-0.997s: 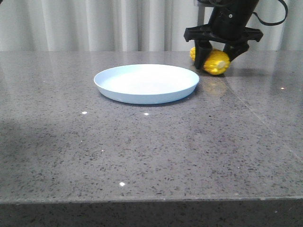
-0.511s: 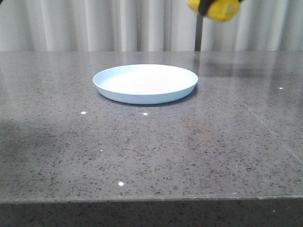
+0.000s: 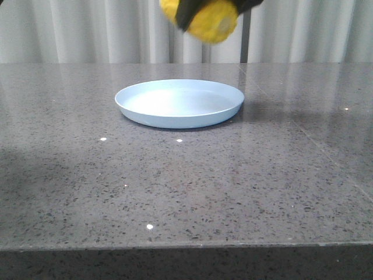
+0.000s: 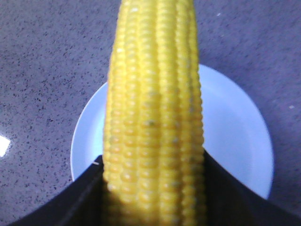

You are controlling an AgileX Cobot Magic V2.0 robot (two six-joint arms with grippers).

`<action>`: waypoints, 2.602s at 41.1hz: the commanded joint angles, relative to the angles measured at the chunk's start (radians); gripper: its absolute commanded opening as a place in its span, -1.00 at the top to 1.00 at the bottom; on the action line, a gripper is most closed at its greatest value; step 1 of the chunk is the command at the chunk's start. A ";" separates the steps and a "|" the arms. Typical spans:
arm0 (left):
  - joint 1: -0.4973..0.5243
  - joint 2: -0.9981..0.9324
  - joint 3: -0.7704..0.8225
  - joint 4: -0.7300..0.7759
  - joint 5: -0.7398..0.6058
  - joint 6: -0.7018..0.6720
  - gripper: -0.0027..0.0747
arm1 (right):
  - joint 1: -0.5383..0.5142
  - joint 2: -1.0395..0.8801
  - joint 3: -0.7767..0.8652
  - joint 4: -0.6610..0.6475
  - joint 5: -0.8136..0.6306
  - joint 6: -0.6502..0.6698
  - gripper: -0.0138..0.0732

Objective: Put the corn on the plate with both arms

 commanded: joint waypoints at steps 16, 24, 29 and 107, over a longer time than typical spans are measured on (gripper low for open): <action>-0.008 -0.004 -0.027 -0.018 -0.066 -0.011 -0.08 | 0.025 0.041 0.131 0.008 -0.354 0.166 -0.16; -0.008 -0.004 -0.027 -0.018 -0.071 -0.011 -0.08 | 0.025 0.058 0.131 0.008 -0.334 0.166 -0.56; -0.008 -0.004 -0.027 -0.018 -0.071 -0.011 -0.08 | 0.025 0.054 0.130 0.008 -0.332 0.166 -0.59; -0.008 -0.004 -0.027 -0.018 -0.073 -0.011 0.98 | 0.025 -1.040 0.555 -0.241 0.351 -0.023 0.84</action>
